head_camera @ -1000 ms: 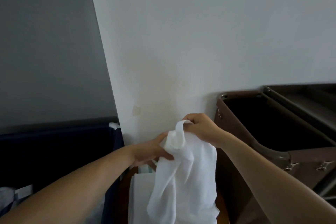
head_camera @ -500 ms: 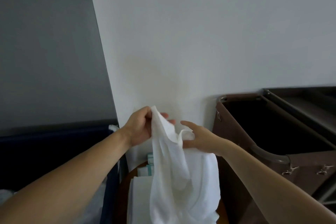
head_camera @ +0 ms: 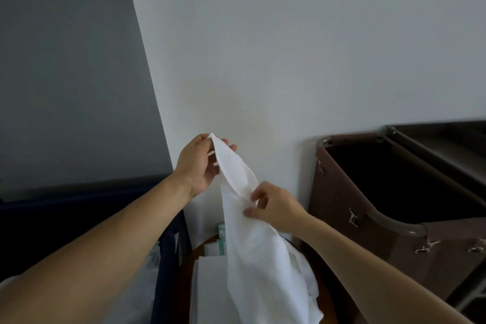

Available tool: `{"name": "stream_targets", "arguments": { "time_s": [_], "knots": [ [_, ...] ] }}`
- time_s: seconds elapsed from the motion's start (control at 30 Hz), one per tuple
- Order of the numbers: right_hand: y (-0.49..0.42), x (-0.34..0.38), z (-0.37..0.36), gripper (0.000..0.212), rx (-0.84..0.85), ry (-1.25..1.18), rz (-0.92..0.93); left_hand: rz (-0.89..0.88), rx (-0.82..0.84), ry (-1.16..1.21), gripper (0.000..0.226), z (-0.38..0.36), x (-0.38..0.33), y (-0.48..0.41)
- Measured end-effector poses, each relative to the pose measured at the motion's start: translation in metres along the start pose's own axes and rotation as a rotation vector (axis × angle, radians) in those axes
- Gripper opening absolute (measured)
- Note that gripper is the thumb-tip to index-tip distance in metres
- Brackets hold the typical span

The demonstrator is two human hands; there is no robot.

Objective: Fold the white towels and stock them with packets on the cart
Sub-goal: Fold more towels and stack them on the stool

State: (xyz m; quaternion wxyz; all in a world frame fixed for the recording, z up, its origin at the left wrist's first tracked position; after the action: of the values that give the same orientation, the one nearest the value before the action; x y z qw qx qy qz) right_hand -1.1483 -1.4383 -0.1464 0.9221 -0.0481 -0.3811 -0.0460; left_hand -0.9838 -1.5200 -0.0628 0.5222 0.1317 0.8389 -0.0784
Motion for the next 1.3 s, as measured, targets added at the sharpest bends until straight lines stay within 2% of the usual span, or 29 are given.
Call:
{"name": "stream_targets", "arguments": {
  "time_s": [0.07, 0.1, 0.17, 0.23, 0.33, 0.43, 0.53, 0.63, 0.77, 0.83, 0.93, 0.97, 1.0, 1.03, 1.07, 1.13, 1.2, 1.3],
  "knots": [
    [-0.003, -0.004, 0.009, 0.044, -0.230, -0.131, -0.056, 0.020, 0.051, 0.020, 0.014, -0.002, 0.000, 0.004],
    [-0.004, -0.004, 0.011, 0.047, -0.249, -0.152, -0.056, 0.030, 0.073, 0.016, 0.015, -0.002, 0.000, 0.007],
    [-0.008, -0.004, 0.010, 0.043, -0.193, -0.084, -0.010, 0.040, 0.103, -0.004, 0.019, -0.003, 0.001, 0.010],
    [-0.010, -0.005, 0.008, 0.022, -0.164, -0.021, 0.021, 0.037, 0.107, -0.012, 0.019, -0.005, 0.000, 0.010],
    [-0.008, -0.010, 0.004, 0.021, -0.116, -0.165, 0.020, -0.027, 0.054, -0.127, 0.015, -0.005, -0.006, 0.007],
    [-0.005, -0.018, 0.001, 0.018, -0.204, -0.223, 0.011, -0.134, -0.027, -0.309, 0.019, -0.007, -0.015, 0.003],
    [0.003, -0.030, -0.006, 0.020, -0.280, -0.206, 0.032, -0.188, -0.086, -0.343, 0.021, -0.010, -0.023, -0.004],
    [0.011, -0.039, -0.010, 0.036, -0.315, -0.160, 0.135, -0.198, -0.120, -0.291, 0.021, -0.013, -0.028, -0.010],
    [0.009, -0.046, -0.014, 0.031, -0.353, 0.063, 0.368, -0.200, -0.100, -0.267, 0.020, -0.018, -0.028, -0.015],
    [0.006, -0.051, -0.016, 0.031, -0.239, 0.050, 0.279, -0.203, -0.087, -0.273, 0.018, -0.019, -0.027, -0.017],
    [0.009, -0.067, -0.027, 0.029, 0.097, 0.046, 0.064, -0.196, -0.091, -0.263, 0.019, -0.017, -0.027, -0.021],
    [0.011, -0.072, -0.032, 0.042, 0.164, 0.090, 0.016, -0.196, -0.094, -0.258, 0.019, -0.016, -0.027, -0.022],
    [0.012, -0.076, -0.038, 0.056, 0.206, 0.100, -0.031, -0.201, -0.100, -0.261, 0.020, -0.015, -0.027, -0.022],
    [0.013, -0.080, -0.043, 0.057, 0.230, 0.102, -0.070, -0.207, -0.110, -0.268, 0.020, -0.013, -0.028, -0.022],
    [0.012, -0.084, -0.047, 0.047, 0.227, 0.071, -0.084, -0.214, -0.123, -0.281, 0.020, -0.011, -0.028, -0.024],
    [0.009, -0.090, -0.042, 0.029, 0.134, 0.037, -0.111, -0.219, -0.176, -0.317, 0.018, 0.000, -0.029, -0.031],
    [0.003, -0.095, -0.022, 0.034, -0.047, 0.028, -0.094, -0.229, -0.292, -0.398, 0.011, 0.019, -0.032, -0.041],
    [-0.002, -0.079, 0.023, 0.033, -0.261, -0.081, -0.062, -0.202, -0.461, -0.815, 0.011, 0.053, -0.031, -0.047]
  ]
}}
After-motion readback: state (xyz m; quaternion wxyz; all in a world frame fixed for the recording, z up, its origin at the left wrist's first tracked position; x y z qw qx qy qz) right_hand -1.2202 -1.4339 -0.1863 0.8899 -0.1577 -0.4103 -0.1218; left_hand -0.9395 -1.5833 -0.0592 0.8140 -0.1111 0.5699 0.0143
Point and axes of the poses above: each hand's wrist, its own y-axis away from the middle knuckle, its own z-axis out of the back of the hand, x = y × z, the point moved 3 cm from there along -y, towards the middle knuckle
